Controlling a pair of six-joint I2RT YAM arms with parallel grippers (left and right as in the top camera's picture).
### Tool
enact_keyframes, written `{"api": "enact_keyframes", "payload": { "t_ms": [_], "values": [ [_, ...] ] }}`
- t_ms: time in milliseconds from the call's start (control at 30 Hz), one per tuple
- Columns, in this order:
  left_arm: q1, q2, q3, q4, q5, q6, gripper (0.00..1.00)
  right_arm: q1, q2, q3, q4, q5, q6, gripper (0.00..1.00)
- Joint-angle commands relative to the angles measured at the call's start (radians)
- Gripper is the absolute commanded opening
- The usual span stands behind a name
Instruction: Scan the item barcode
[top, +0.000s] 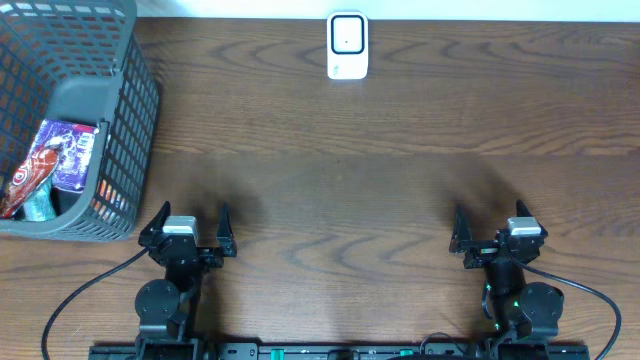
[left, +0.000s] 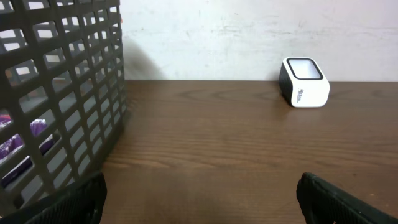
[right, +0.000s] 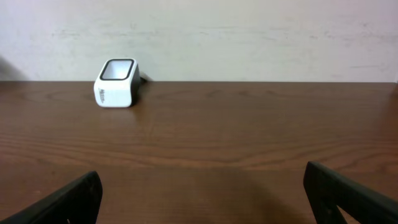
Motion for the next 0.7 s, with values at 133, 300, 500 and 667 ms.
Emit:
{"api": "enact_keyframes", "payload": {
  "t_ms": [133, 300, 500, 667],
  "values": [
    [0.006, -0.006, -0.013, -0.041, 0.01, -0.002, 0.98, 0.01, -0.005, -0.002, -0.002, -0.006, -0.014, 0.99],
    [0.006, -0.006, -0.013, -0.041, 0.01, -0.001, 0.98, 0.009, -0.005, -0.002, -0.002, -0.006, -0.014, 0.99],
    [0.006, -0.006, -0.013, -0.041, 0.01, -0.001, 0.98, 0.009, -0.005, -0.002, -0.002, -0.006, -0.014, 0.99],
    [0.004, -0.006, -0.012, -0.026, 0.152, -0.174, 0.98, 0.01, -0.005, -0.002, -0.002, -0.006, -0.014, 0.99]
  ]
}}
